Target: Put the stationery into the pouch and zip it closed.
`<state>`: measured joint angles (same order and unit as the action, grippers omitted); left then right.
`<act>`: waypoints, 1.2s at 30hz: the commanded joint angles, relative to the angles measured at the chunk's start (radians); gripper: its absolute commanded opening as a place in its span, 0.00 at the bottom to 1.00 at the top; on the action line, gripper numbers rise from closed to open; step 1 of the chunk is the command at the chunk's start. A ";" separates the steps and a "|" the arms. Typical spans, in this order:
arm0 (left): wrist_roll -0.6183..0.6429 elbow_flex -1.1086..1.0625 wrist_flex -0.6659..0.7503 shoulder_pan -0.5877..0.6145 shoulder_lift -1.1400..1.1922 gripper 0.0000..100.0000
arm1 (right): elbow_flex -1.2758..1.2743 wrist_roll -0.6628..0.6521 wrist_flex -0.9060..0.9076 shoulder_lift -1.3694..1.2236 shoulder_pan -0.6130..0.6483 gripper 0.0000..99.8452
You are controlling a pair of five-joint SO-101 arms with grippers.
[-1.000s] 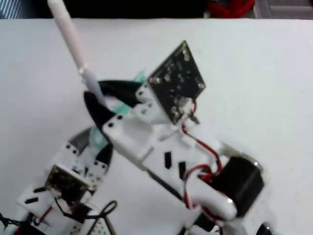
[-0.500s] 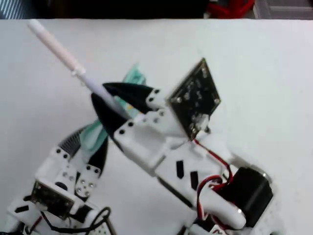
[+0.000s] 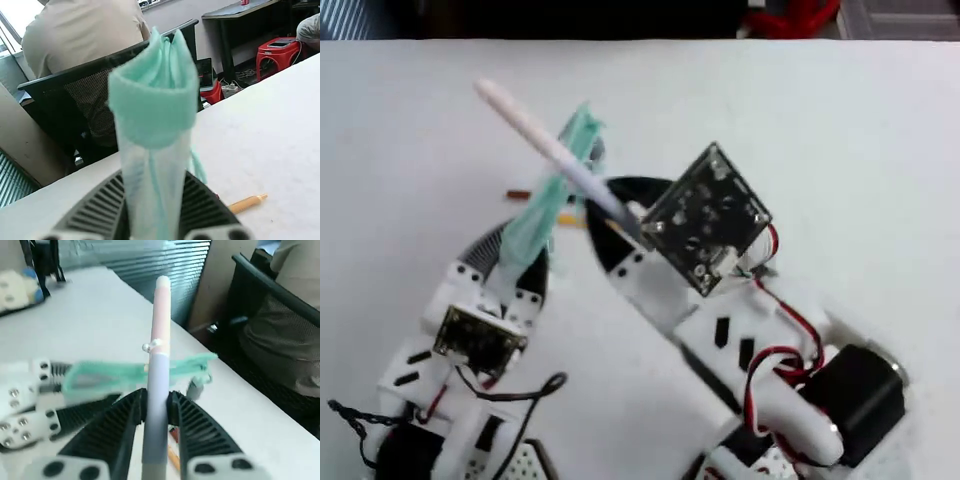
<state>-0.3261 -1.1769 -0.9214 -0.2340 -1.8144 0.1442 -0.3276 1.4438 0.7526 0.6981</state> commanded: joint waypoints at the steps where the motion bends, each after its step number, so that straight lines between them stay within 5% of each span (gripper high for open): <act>1: -0.015 0.008 0.043 0.018 -0.012 0.02 | 0.041 -0.210 0.150 -0.019 -0.047 0.02; 4: -0.031 0.002 0.043 0.018 -0.012 0.02 | 0.043 -0.350 0.260 -0.031 -0.051 0.02; 17: -0.207 -0.192 0.133 0.024 -0.012 0.02 | 0.021 -0.571 0.275 0.076 -0.275 0.02; 27: -0.204 -0.209 0.157 0.016 -0.012 0.02 | -0.273 -1.125 0.272 0.173 -0.437 0.02; 36: -0.207 -0.233 0.133 0.015 -0.012 0.02 | -0.238 -1.145 0.243 0.202 -0.461 0.02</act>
<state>-0.5224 -1.4009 -0.7971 -0.2171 -1.8144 -0.1304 -1.4615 1.7139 0.9444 0.2440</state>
